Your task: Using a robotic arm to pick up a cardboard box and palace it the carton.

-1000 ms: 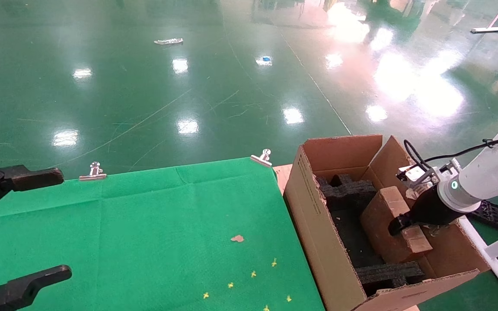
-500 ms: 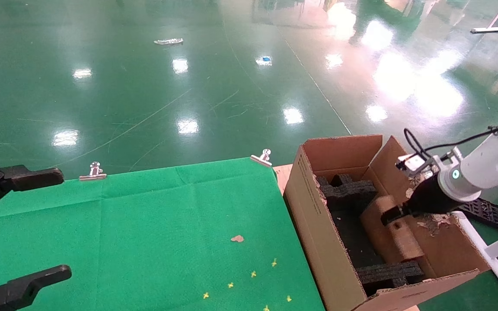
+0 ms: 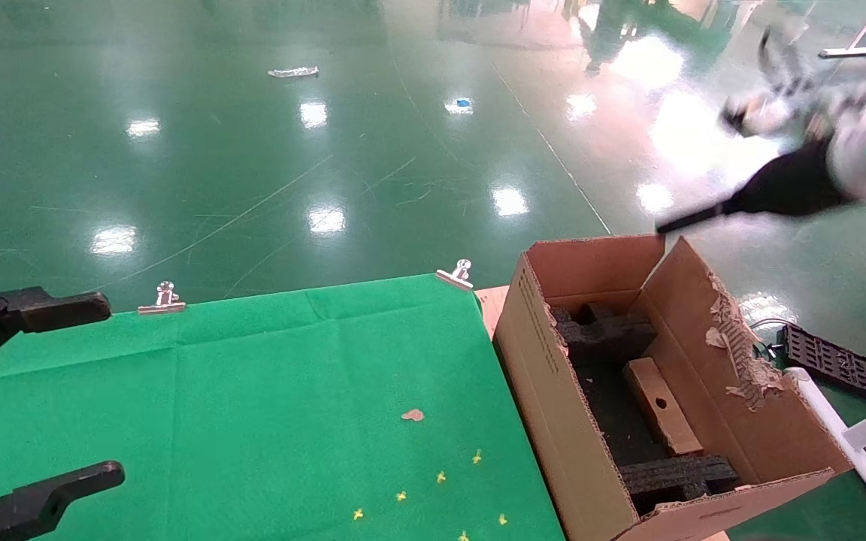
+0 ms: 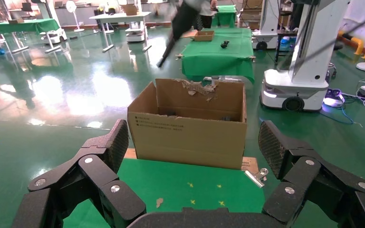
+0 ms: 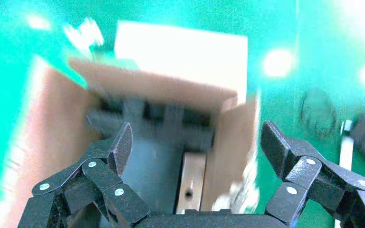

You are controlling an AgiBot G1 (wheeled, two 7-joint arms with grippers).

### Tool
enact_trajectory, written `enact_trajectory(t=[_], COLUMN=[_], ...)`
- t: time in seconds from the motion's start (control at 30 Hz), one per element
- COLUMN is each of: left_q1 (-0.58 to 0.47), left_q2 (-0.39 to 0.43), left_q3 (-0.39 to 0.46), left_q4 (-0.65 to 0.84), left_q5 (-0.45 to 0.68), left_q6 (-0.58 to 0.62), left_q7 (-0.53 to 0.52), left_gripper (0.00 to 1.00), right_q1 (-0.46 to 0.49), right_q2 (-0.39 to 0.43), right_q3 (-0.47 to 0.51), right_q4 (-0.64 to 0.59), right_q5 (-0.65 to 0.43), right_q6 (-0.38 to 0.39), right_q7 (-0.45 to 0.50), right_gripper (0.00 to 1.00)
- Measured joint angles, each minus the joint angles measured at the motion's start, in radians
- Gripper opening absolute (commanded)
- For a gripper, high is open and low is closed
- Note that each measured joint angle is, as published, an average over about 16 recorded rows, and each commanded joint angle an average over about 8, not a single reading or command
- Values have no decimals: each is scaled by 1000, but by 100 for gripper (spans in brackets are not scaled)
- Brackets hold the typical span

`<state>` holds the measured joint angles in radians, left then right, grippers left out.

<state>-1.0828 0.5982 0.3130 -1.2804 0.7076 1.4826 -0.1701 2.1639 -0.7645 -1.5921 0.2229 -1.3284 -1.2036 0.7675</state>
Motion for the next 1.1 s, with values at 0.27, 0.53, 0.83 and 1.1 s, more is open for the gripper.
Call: enact_trajectory(t=[0.27, 0.53, 0.83, 1.1], left_q1=[0, 0, 0, 0], left_q2=[0, 0, 0, 0], left_q3=[0, 0, 1, 1], left_q4=[0, 0, 1, 1], left_q5=[0, -1, -1, -1], left_q6=[0, 0, 0, 0], left_q7=[0, 0, 1, 1], left_gripper=[100, 100, 100, 100], right_q1=[144, 154, 33, -137], right_q2=[73, 132, 149, 149], right_q3=[24, 67, 199, 367], right_q4=[150, 282, 390, 491], right_q5=[16, 48, 108, 182], right_q6=[-28, -41, -68, -102], right_q7=[-13, -8, -62, -140], right_gripper=[100, 100, 100, 100])
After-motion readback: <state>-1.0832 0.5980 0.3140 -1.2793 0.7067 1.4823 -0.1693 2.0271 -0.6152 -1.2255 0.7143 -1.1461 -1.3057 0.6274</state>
